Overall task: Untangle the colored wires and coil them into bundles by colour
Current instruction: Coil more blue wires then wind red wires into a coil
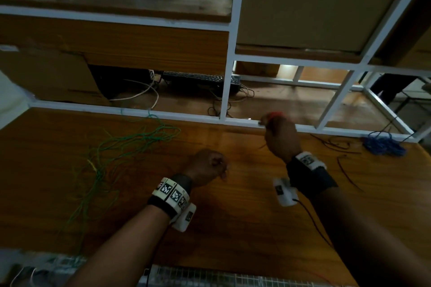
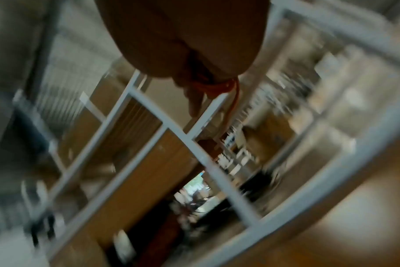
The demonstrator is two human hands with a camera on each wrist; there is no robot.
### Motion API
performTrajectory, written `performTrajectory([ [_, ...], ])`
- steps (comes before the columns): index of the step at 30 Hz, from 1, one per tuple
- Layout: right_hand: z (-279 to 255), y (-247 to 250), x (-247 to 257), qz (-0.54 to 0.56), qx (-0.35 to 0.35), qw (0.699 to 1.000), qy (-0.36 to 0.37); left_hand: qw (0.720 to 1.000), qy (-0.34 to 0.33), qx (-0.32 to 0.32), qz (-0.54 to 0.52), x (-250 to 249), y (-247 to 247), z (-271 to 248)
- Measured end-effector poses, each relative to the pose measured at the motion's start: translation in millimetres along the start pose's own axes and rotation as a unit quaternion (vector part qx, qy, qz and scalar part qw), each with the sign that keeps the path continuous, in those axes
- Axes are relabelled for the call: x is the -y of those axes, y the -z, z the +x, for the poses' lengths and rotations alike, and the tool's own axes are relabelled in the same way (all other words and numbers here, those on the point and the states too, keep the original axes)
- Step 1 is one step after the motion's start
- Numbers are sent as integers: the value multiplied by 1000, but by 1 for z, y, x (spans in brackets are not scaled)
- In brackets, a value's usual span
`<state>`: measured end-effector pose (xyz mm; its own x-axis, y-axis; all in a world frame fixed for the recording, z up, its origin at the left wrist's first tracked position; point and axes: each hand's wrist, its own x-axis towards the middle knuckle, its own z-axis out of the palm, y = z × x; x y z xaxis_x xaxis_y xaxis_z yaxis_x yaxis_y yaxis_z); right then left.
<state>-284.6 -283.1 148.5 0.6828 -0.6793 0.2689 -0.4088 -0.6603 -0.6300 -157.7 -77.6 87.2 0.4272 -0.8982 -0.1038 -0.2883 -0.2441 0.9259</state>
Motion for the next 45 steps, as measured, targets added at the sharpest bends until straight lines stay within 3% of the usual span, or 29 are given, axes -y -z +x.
performTrajectory([
  [2, -9, -1, -3, -145, 229, 962, -10, 1000, 6, -20, -7, -3, 13, 1],
  [4, -20, 2, 3, -162, 371, 913, -40, 999, 2, -38, -21, -6, 25, 0],
  [9, -31, 13, 22, -55, 449, 890, -60, 992, 60, -49, -99, -13, 36, 1],
  [12, -40, 20, 29, 60, 542, 837, -39, 993, -19, -63, -97, -11, 38, 7],
  [14, -52, 18, 32, 243, 585, 772, -47, 983, -54, -78, -158, -13, 35, 9],
  [16, -60, 12, 33, 446, 598, 662, -71, 980, -62, -69, -174, -21, 30, 10],
  [19, -58, 6, 47, 657, 532, 523, -109, 985, -60, -5, -159, -29, 20, 7],
  [20, -54, 5, 51, 708, 498, 491, -99, 986, -59, 23, -157, -28, 16, 6],
  [21, -50, 7, 58, 749, 449, 478, -95, 986, -54, 40, -154, -25, 11, 6],
  [25, -35, 9, 70, 836, 197, 485, -166, 992, -14, 42, -117, -20, -8, 12],
  [28, -31, 3, 70, 837, 120, 504, -178, 997, -3, 33, -67, -20, -17, 17],
  [31, -35, 0, 77, 832, 110, 506, -198, 1000, 13, 1, 17, -22, -18, 20],
  [34, -45, -3, 86, 835, 155, 490, -194, 990, 46, 12, 136, -32, -16, 25],
  [37, -50, -3, 88, 829, 195, 488, -190, 932, 79, -3, 353, -37, -7, 32],
  [38, -46, 0, 86, 831, 193, 489, -181, 931, 90, -1, 354, -37, -2, 34],
  [39, -41, 3, 83, 836, 173, 491, -174, 947, 92, 17, 308, -36, 2, 35],
  [41, -23, 6, 72, 840, 82, 509, -171, 988, 92, 41, 116, -32, 6, 31],
  [43, -7, 5, 57, 822, -13, 538, -187, 995, 87, 49, 20, -28, 4, 24],
  [45, 4, -1, 43, 777, -71, 589, -212, 995, 78, 56, 27, -22, -3, 21],
])
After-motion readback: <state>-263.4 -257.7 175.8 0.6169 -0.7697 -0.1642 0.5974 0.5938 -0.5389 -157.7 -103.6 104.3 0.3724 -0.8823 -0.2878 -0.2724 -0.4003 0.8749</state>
